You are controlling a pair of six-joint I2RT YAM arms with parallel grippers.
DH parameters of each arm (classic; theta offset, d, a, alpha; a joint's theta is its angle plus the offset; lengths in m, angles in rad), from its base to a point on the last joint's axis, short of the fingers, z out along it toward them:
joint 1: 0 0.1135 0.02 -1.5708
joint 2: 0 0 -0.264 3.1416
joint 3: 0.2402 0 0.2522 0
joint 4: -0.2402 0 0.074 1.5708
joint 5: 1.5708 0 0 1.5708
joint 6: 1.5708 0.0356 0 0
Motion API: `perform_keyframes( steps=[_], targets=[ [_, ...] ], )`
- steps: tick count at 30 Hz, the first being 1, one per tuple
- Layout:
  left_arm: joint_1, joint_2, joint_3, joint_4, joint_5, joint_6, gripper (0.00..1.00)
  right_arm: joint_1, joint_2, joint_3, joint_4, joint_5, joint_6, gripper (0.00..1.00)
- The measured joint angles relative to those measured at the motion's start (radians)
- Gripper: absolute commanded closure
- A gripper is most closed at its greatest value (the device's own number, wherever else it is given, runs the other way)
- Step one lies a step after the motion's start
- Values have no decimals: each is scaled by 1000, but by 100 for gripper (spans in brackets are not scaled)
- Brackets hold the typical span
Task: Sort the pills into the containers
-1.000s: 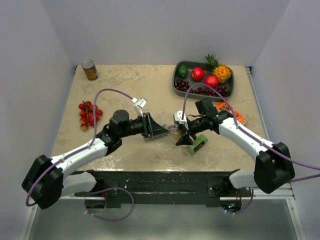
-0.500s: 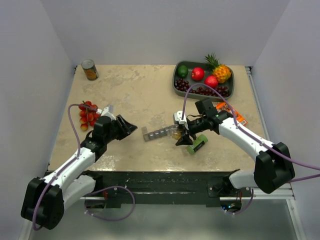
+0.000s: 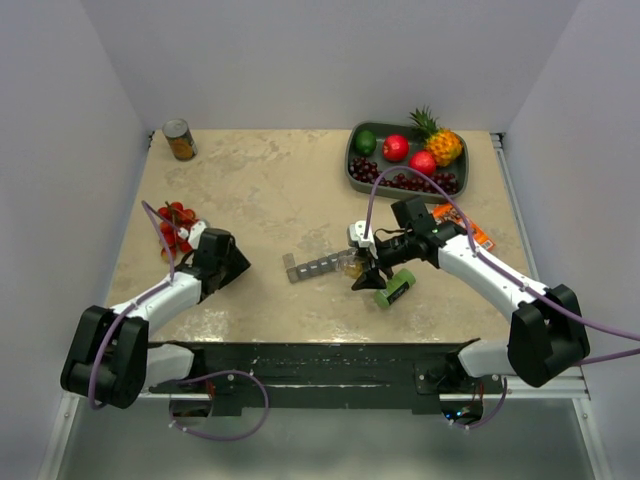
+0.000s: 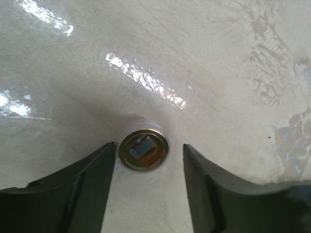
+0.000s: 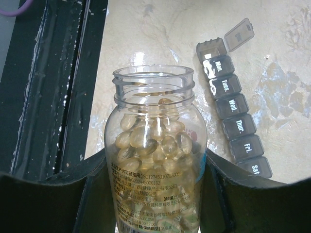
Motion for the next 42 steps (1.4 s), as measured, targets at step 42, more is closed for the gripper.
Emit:
perform_keyframes(
  steps=[42],
  targets=[
    [0, -494, 90, -164, 412, 582, 18, -175, -80, 336, 1466, -17, 1727, 100]
  ],
)
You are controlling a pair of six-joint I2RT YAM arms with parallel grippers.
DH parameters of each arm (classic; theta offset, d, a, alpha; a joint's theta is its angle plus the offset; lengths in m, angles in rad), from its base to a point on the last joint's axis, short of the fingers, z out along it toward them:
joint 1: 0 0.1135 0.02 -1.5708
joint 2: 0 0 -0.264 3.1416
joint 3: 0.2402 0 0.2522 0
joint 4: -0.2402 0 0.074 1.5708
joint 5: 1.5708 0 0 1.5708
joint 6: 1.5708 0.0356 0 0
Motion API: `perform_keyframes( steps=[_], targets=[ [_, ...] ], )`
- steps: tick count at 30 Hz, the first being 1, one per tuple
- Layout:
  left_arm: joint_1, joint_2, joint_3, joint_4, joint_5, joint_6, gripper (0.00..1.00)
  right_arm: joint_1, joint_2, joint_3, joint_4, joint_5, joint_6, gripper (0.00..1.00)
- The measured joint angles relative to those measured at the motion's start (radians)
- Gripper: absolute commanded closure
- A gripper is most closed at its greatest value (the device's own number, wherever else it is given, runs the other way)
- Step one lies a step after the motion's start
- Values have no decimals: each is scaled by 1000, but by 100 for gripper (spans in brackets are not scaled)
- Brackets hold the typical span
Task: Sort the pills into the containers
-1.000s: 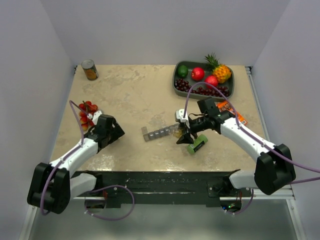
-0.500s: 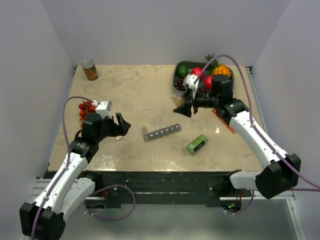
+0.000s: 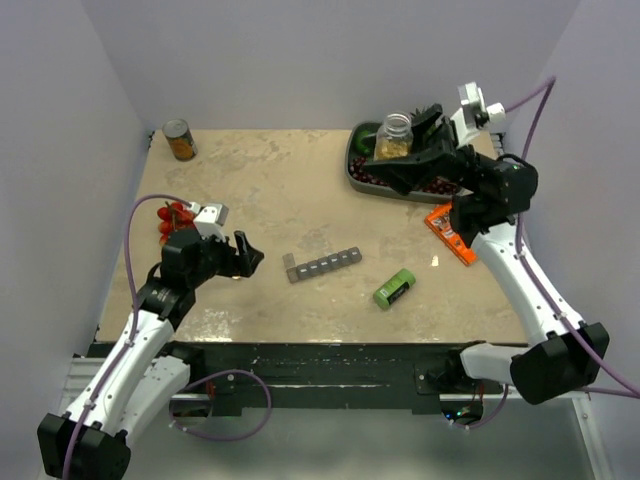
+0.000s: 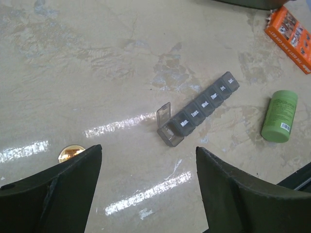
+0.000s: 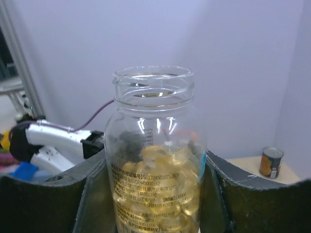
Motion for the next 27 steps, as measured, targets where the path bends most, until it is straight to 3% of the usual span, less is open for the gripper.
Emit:
perform_keyframes(
  steps=[2, 9, 17, 22, 27],
  targets=[
    [0, -11, -1, 8, 25, 4, 18, -14, -31, -37, 92, -39, 50, 100],
    [0, -26, -7, 50, 118, 12, 18, -40, -122, -131, 13, -97, -71, 100],
    [0, 18, -11, 92, 156, 4, 21, 94, -136, -177, -837, -64, -965, 97],
    [0, 63, -50, 142, 185, -74, 39, 150, -125, -278, -1107, -43, -1295, 98],
    [0, 129, -114, 166, 188, -134, 53, 215, -39, -326, -1209, 42, -1456, 98]
  ],
)
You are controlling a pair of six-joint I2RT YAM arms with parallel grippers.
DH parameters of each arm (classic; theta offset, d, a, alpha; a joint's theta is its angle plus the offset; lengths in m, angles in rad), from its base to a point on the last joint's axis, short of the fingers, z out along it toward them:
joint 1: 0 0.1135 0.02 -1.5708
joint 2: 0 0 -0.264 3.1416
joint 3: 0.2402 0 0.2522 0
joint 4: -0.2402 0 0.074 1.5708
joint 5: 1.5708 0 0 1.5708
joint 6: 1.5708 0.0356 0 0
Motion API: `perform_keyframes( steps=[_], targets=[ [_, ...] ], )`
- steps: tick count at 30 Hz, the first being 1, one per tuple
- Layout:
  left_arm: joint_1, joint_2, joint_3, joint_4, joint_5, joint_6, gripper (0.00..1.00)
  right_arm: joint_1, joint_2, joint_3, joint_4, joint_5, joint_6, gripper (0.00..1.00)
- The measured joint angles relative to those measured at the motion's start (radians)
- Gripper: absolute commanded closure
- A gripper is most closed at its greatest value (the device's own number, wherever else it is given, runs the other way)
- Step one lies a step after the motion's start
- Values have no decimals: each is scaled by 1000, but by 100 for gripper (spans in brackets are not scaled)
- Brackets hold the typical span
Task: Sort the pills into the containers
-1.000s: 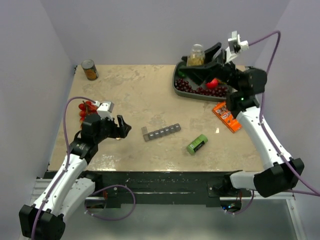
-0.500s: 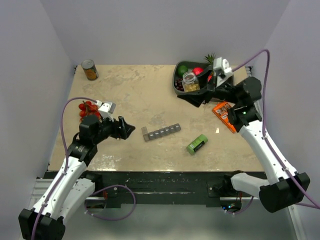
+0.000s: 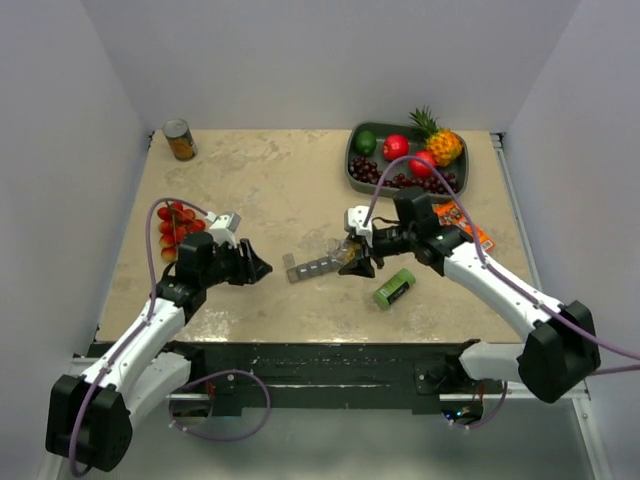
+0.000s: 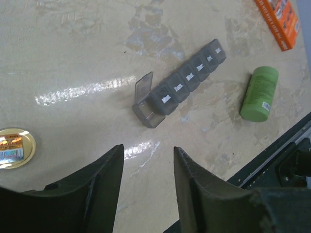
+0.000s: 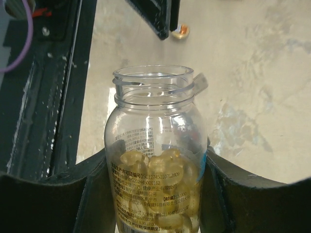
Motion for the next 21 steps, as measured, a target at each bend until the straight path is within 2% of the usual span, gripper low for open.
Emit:
perform_keyframes(
  steps=[2, 6, 9, 16, 21],
  targets=[
    [0, 33, -1, -12, -16, -6, 55, 31, 52, 0, -18, 38, -35, 98],
    [0, 86, 32, -55, -81, 0, 70, 83, 155, 3, -47, 89, -81, 99],
    [0, 142, 53, -36, -103, -8, 76, 102, 212, 17, -72, 110, -100, 99],
    [0, 343, 55, 108, -145, -68, 80, 106, 245, 33, -89, 133, -118, 99],
    [0, 485, 85, 194, -148, -96, 79, 106, 244, 33, -90, 136, -123, 99]
  ],
)
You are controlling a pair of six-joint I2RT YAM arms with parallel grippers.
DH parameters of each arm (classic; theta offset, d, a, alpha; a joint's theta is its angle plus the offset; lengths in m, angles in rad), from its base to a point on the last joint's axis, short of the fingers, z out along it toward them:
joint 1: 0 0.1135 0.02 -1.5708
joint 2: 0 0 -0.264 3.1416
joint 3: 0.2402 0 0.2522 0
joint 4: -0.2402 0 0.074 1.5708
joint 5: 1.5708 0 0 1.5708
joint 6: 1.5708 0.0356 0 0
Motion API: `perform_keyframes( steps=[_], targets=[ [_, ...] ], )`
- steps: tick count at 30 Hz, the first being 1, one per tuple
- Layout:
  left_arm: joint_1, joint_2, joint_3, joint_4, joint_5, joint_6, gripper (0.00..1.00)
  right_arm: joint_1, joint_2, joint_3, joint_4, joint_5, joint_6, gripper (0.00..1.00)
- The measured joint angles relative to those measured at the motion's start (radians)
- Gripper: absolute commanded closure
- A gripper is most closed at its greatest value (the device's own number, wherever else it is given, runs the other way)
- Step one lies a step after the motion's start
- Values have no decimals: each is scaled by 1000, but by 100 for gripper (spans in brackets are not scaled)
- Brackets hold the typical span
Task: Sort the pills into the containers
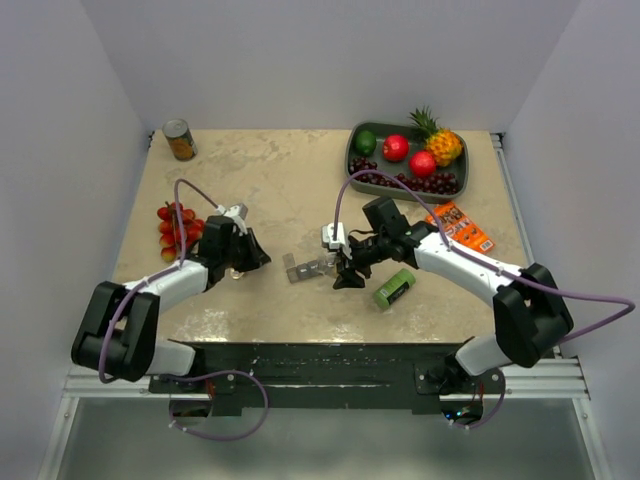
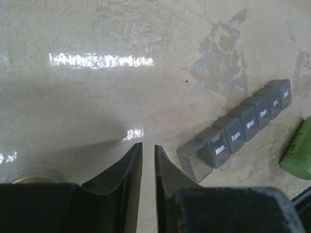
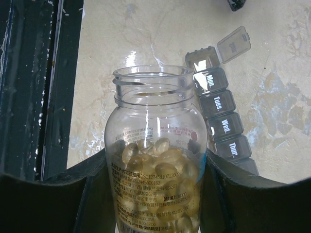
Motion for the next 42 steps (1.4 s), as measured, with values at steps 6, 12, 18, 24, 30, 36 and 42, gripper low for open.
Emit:
perform_keyframes(
  steps=[6, 12, 18, 24, 30, 36, 42],
  targets=[
    [0, 40, 24, 66, 20, -13, 58, 0, -13, 0, 0, 3, -5, 99],
    [0, -81, -19, 111, 85, -10, 44, 0, -38, 0, 2, 3, -10, 99],
    [0, -93, -10, 147, 186, 38, 44, 0, -41, 0, 2, 3, -14, 99],
    [-1, 41, 74, 124, 282, 120, 42, -6, -41, 0, 0, 2, -14, 99],
    [-6, 84, 109, 120, 316, 176, 46, -15, -41, 0, 0, -1, -14, 99],
    [-49, 140, 147, 81, 294, 232, 48, -16, -41, 0, 1, -5, -14, 99],
    [-110, 175, 180, 43, 249, 279, 56, -21, -53, -4, 2, -5, -14, 99]
  ],
)
